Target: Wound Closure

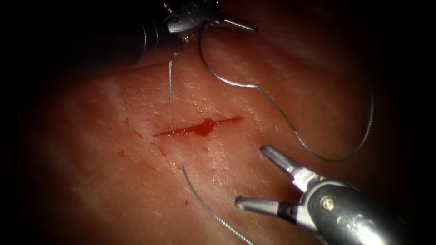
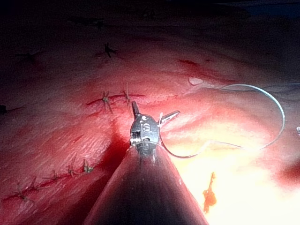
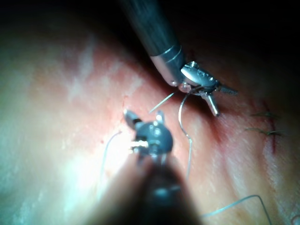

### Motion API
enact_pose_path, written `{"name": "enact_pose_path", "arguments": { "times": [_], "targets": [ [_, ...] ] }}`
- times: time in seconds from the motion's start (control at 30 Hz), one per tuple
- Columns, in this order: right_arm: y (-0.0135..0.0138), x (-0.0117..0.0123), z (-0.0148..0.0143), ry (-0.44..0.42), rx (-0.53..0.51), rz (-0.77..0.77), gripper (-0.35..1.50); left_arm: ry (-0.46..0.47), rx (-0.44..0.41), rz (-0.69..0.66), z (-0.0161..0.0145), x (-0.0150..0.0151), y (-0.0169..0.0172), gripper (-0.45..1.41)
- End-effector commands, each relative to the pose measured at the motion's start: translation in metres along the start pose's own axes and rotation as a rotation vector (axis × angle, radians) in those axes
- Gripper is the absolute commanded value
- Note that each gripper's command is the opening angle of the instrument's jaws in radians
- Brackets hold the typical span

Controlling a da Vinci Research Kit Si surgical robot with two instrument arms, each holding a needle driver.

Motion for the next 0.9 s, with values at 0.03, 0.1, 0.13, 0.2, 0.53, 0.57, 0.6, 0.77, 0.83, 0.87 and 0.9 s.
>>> {"name": "enact_pose_path", "arguments": {
  "times": [0.03,0.1,0.13,0.2,0.53,0.57,0.6,0.77,0.83,0.87,0.9],
  "targets": [
    [0.0005,0.0,0.0006,0.01,0.01,-0.006,1.4,0.007,0.0,0.007,0.0016,-0.0004,-0.0003,0.89],
    [0.0015,0.0001,0.0002,0.005,0.007,-0.004,1.32,0.016,-0.003,0.008,0.0038,-0.0018,0.0001,0.89],
    [0.0019,0.0002,0.0001,0.003,0.007,-0.001,1.3,0.016,-0.009,0.009,0.0045,-0.0026,0.0003,0.89],
    [0.003,0.0003,0.0002,-0.003,0.001,0.004,1.27,0.013,-0.015,0.007,0.0052,-0.0036,0.0005,0.88],
    [0.013,-0.0063,0.0085,-0.325,-0.163,-0.13,1.27,0.002,-0.021,-0.007,0.0058,-0.007,-0.0013,0.86],
    [0.0136,-0.0073,0.0094,-0.344,-0.165,-0.131,1.25,0.001,-0.018,-0.007,0.0058,-0.0071,-0.0014,0.86],
    [0.0139,-0.008,0.0101,-0.356,-0.169,-0.132,1.23,0.0,-0.016,-0.007,0.0058,-0.0071,-0.0015,0.86],
    [0.0152,-0.011,0.013,-0.395,-0.184,-0.139,0.96,0.0,-0.015,-0.005,0.0058,-0.0073,-0.0013,0.86],
    [0.0154,-0.012,0.0141,-0.404,-0.174,-0.141,0.88,0.0,-0.015,-0.005,0.0058,-0.0073,-0.0013,0.86],
    [0.0155,-0.0124,0.0145,-0.407,-0.178,-0.142,0.85,0.0,-0.015,-0.005,0.0058,-0.0073,-0.0013,0.86],
    [0.0157,-0.0129,0.015,-0.408,-0.177,-0.149,0.78,0.0,-0.016,-0.005,0.0057,-0.0073,-0.0013,0.86]
  ]
}}
